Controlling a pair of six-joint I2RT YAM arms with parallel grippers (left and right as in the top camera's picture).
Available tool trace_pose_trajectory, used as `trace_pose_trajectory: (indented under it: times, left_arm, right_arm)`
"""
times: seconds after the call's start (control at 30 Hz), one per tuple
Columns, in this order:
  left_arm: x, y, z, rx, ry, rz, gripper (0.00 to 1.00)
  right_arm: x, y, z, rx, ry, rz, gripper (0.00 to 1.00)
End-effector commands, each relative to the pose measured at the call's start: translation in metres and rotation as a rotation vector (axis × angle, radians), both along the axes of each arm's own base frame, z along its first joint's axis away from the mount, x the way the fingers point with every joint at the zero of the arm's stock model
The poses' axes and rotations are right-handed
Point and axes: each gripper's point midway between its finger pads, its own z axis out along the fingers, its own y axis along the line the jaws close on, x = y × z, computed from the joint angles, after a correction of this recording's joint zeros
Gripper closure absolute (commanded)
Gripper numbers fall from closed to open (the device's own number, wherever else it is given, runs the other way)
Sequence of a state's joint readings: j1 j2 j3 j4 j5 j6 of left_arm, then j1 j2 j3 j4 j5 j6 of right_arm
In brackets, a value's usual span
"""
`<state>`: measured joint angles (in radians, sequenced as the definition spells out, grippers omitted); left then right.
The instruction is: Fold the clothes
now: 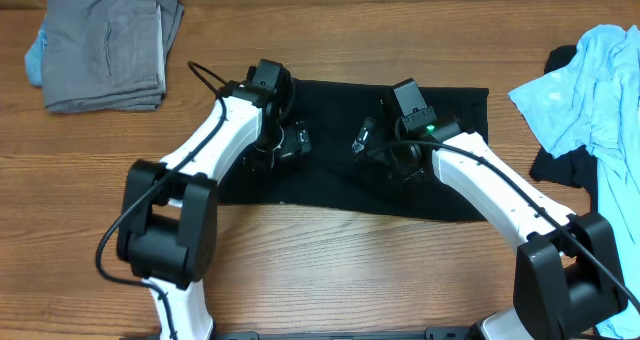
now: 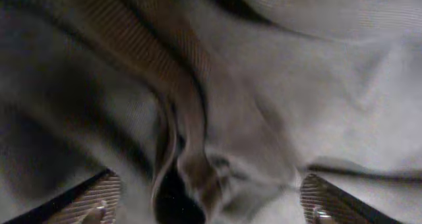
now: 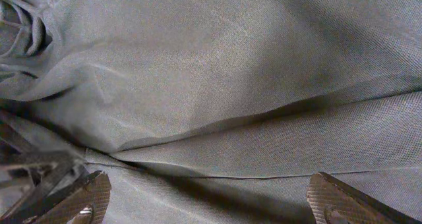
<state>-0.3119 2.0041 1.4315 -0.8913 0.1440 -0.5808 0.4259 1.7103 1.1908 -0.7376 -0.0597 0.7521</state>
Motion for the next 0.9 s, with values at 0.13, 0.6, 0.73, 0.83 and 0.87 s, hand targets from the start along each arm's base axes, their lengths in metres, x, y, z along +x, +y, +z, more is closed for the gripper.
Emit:
trace_pose_trajectory:
  times: [0.13,0.6,0.73,0.83,0.87]
  left_arm:
    - [0.008,0.003,-0.009,0.014,-0.004,0.032,0.54]
    - [0.017,0.000,0.017,0.016,-0.019,0.001,0.47]
    - [0.009,0.002,0.014,0.026,0.012,0.000,0.46]
    - [0.005,0.003,0.010,0.030,0.027,0.004,0.46]
    - [0.004,0.003,0.009,0.031,0.029,0.004,0.46]
  right_arm:
    - [0.005,-0.005,0.001,-0.022,-0.016,-0.018,0.00]
    - [0.003,-0.008,0.000,-0.040,-0.008,-0.022,0.00]
    - [0.002,-0.009,-0.001,-0.042,-0.004,-0.022,0.00]
    - [0.002,-0.009,-0.001,-0.042,-0.004,-0.022,0.00]
    - [0.002,-0.008,-0.001,-0.041,-0.003,-0.022,0.00]
